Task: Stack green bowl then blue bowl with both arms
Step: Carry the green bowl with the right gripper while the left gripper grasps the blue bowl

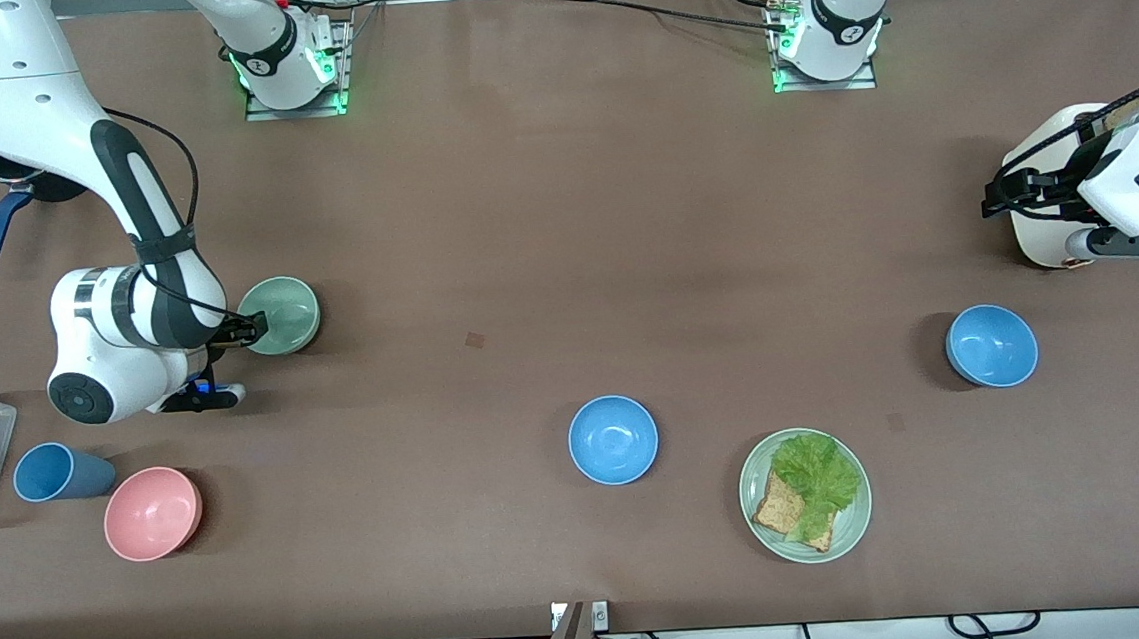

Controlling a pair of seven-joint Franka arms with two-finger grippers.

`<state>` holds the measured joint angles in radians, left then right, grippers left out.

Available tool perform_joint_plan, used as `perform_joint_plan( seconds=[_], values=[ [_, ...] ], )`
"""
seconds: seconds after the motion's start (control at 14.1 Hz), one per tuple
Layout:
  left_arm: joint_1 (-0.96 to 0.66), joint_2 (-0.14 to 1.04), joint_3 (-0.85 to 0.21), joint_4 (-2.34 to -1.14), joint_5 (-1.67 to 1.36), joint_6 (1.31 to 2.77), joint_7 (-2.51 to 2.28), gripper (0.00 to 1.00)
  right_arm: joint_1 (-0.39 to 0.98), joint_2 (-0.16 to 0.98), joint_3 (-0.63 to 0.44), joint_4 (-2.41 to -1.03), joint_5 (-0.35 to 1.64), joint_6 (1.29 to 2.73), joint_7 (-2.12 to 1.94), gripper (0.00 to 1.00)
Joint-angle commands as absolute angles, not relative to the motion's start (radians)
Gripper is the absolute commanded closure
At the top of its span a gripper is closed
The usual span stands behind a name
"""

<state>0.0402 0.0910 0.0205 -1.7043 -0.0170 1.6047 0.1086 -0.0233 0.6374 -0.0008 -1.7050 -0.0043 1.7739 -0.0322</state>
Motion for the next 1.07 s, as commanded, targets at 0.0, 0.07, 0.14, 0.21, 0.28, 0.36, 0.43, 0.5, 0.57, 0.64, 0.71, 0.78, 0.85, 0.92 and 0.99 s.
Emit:
perform_joint_plan(
  seconds=[0.0,0.07,0.14,0.21,0.28,0.36,0.43,0.5,0.57,0.64,0.71,0.78,0.85,0.92,0.99],
  values=[
    [0.054,0.116,0.023,-1.683,-0.020,1.595,0.132,0.00,-0.020,0.626,0.003,-1.726,0.009,1.776,-0.020,0.86],
    [0.054,0.142,0.025,-1.680,-0.015,1.606,0.129,0.00,-0.021,0.627,0.003,-1.724,0.011,1.778,-0.020,0.91],
    [0.058,0.175,0.025,-1.660,-0.008,1.608,0.129,0.00,-0.021,0.632,0.005,-1.724,0.012,1.778,-0.020,1.00],
    [0.072,0.205,0.023,-1.634,-0.006,1.609,0.129,0.00,-0.021,0.634,0.005,-1.721,0.018,1.778,-0.026,1.00],
    [0.084,0.228,0.025,-1.614,-0.003,1.612,0.130,0.00,-0.020,0.630,0.012,-1.718,0.024,1.770,-0.032,1.00],
    [0.097,0.256,0.023,-1.594,0.006,1.629,0.132,0.00,-0.021,0.624,0.041,-1.712,0.026,1.766,-0.031,1.00],
    [0.104,0.284,0.023,-1.589,0.012,1.658,0.132,0.00,-0.020,0.611,0.057,-1.707,0.025,1.761,-0.022,1.00],
    [0.107,0.311,0.023,-1.589,0.012,1.708,0.133,0.00,-0.018,0.595,0.078,-1.692,0.025,1.734,-0.020,1.00],
    [0.109,0.346,0.023,-1.589,0.012,1.751,0.133,0.00,-0.018,0.585,0.118,-1.663,0.022,1.702,-0.021,1.00],
    [0.112,0.377,0.025,-1.591,0.011,1.788,0.132,0.00,-0.017,0.583,0.152,-1.634,0.025,1.671,-0.018,1.00],
    [0.142,0.418,0.025,-1.591,0.011,1.843,0.132,0.00,-0.012,0.583,0.191,-1.605,0.025,1.643,0.017,1.00],
    [0.176,0.454,0.023,-1.591,0.011,1.903,0.133,0.00,0.009,0.586,0.228,-1.583,0.026,1.640,0.090,1.00],
    [0.196,0.492,0.023,-1.591,0.011,1.952,0.133,0.00,0.041,0.586,0.263,-1.575,0.028,1.649,0.173,1.00],
    [0.208,0.518,0.023,-1.597,0.012,1.986,0.135,0.00,0.085,0.591,0.297,-1.563,0.043,1.657,0.264,1.00],
    [0.224,0.532,0.023,-1.604,0.012,2.018,0.153,0.00,0.131,0.601,0.307,-1.543,0.075,1.676,0.344,1.00]
  ],
)
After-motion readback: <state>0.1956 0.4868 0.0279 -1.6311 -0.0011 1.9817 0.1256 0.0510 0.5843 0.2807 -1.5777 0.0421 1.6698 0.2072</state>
